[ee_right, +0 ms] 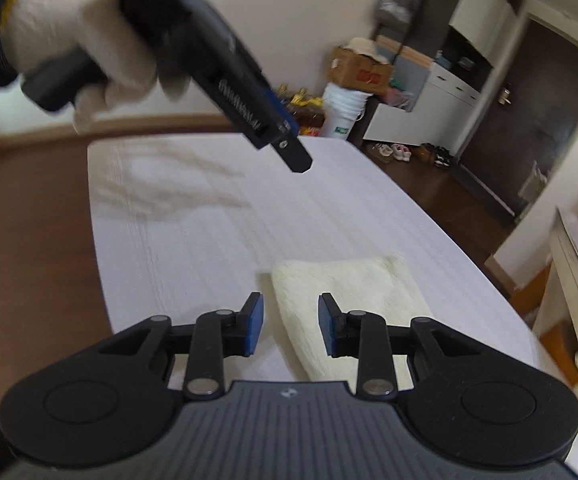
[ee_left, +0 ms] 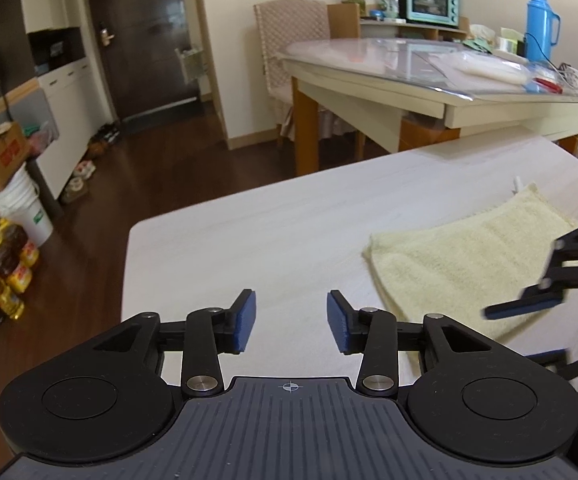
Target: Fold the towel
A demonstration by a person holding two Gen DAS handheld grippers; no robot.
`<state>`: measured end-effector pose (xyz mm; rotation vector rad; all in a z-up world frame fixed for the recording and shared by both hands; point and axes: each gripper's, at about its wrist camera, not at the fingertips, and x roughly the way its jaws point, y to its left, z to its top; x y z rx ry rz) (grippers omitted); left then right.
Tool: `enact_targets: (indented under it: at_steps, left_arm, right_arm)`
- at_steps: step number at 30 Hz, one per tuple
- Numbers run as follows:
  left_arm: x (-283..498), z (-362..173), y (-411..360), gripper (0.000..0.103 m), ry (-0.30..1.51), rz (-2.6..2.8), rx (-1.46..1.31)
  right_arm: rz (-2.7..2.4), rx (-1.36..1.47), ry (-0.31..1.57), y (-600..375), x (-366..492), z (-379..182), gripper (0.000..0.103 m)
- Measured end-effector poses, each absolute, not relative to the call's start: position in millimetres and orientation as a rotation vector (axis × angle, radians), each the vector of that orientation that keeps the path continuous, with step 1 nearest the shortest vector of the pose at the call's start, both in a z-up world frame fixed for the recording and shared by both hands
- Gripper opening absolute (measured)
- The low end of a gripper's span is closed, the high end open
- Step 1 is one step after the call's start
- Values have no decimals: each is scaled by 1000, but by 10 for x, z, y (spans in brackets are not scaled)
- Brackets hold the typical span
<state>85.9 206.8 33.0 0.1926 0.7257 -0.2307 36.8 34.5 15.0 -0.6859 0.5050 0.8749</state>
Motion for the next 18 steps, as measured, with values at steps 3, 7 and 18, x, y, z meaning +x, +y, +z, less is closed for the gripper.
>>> enact_targets:
  at_steps: [3, 7, 18]
  left_arm:
    - [813, 307, 2166, 75, 728, -225, 189]
    - [765, 288, 2251, 79, 722, -230, 196]
    - [418, 156, 1767, 88, 560, -473, 549]
  right_arm:
    - [853, -750, 491, 499, 382, 47, 31]
    - [813, -822, 462, 652, 404, -71, 26]
    - [966, -485, 507, 37, 476, 369, 6]
